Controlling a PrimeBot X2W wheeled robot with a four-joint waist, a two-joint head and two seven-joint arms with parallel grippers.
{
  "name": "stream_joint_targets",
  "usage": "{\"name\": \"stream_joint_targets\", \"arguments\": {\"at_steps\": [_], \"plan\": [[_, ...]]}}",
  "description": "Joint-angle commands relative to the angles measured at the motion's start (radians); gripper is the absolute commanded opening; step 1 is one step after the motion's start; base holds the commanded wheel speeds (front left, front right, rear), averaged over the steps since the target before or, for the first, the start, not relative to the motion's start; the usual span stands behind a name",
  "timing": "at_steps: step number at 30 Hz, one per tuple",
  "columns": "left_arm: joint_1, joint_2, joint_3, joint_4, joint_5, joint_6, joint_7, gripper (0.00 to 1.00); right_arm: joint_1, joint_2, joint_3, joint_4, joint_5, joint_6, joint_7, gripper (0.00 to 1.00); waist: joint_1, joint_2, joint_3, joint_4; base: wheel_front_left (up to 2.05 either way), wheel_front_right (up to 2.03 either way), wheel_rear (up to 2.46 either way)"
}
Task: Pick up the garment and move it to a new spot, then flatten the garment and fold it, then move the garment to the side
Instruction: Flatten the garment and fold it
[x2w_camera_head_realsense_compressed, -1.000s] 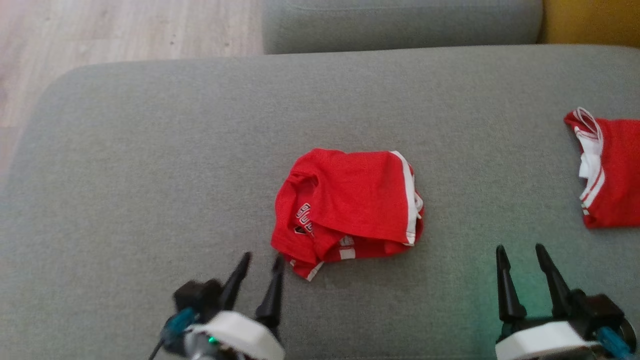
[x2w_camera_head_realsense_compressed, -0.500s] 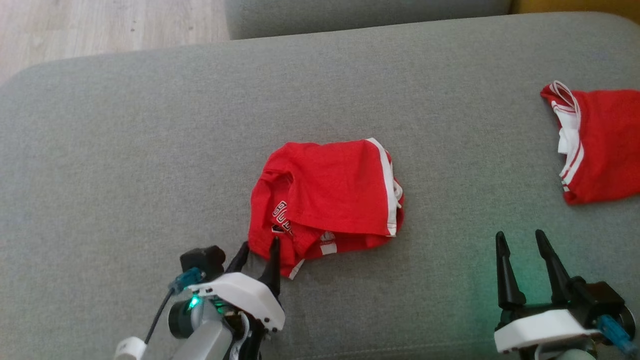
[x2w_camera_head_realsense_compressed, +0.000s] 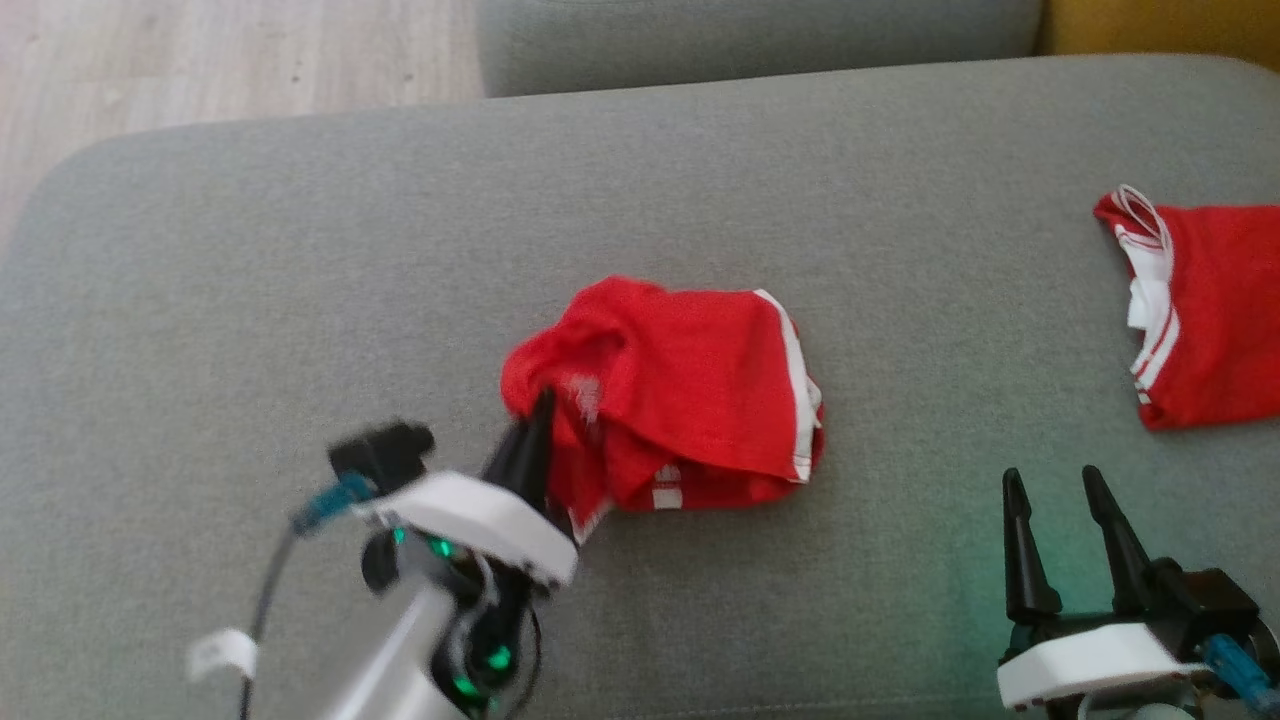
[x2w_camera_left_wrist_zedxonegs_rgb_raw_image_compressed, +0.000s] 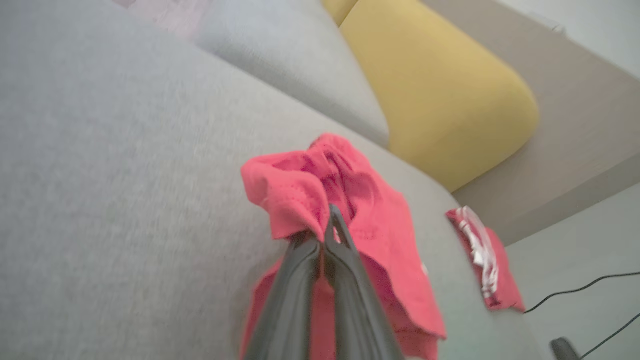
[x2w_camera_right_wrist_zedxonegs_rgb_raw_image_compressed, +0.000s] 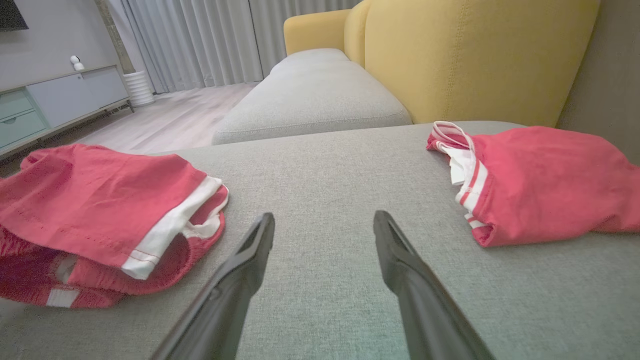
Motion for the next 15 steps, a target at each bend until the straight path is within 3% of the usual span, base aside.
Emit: {"name": "stream_joint_targets", "arguments": {"at_steps": [1,6,11,15], "plan": [[-0.060,0.023,0.047,-0.072,-0.009,-0.002,0.003,0.00,-0.018,-0.007,0.020,-0.028,-0.006,0.008,-0.014,1.00,0.0000,0.0000,-0.008,0.010,0.00,0.00,0.00],[-0.076,0.092,0.121,-0.338,-0.078,0.036,0.102,0.00,-0.012,-0.007,0.025,-0.027,0.000,0.008,-0.014,1.00,0.0000,0.0000,-0.026,0.031,0.00,0.00,0.00],[-0.145,0.167,0.206,-0.558,-0.104,0.137,0.209,0.00,-0.008,-0.007,0.028,-0.025,0.005,0.008,-0.014,1.00,0.0000,0.0000,-0.039,0.042,0.00,0.00,0.00],[-0.240,0.247,0.224,-0.657,-0.034,0.219,0.288,0.00,-0.002,-0.007,0.033,-0.023,0.008,0.008,-0.014,1.00,0.0000,0.0000,-0.048,0.043,0.00,0.00,0.00]]}}
